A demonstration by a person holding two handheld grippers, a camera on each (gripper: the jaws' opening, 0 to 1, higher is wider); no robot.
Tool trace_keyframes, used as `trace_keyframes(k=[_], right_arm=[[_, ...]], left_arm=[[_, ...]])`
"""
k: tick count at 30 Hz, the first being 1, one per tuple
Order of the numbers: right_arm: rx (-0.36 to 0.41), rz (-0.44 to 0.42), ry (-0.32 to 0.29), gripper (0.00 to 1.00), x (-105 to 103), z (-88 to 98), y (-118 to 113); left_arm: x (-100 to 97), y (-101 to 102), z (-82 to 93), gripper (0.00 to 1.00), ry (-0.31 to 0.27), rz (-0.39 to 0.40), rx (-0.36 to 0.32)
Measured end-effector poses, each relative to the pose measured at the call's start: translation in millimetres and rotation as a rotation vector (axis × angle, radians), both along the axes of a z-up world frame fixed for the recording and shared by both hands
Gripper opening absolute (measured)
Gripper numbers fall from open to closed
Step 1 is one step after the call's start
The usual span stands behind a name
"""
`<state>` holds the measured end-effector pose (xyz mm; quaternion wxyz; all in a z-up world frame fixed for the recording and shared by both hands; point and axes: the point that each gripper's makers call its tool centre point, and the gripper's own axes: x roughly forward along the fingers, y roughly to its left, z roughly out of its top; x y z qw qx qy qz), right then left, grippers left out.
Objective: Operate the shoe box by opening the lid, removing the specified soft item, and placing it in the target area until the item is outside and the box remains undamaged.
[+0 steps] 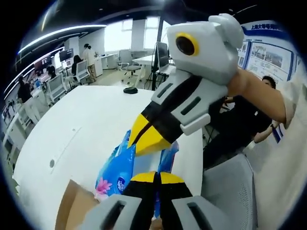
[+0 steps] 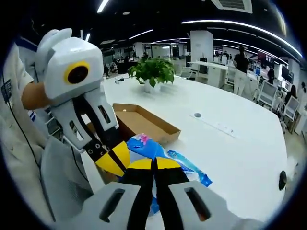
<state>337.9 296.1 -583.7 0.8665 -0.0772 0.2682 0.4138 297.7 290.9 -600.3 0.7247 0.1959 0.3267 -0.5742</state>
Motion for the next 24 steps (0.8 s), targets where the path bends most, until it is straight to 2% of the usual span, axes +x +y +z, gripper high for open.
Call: trace_keyframes(k=[9, 24], right_arm=[[0.025, -0.046, 0.016, 0.0, 12.7, -5.7, -28.7], [0.04, -0.095, 0.045, 0.0, 34.9, -19.8, -69.3]], left_arm=[[10.9, -25.3, -3.8, 0.0, -0.003, -0.032, -0.008], [34.4, -68.7, -18.1, 0.0, 0.028, -0.047, -0.018]])
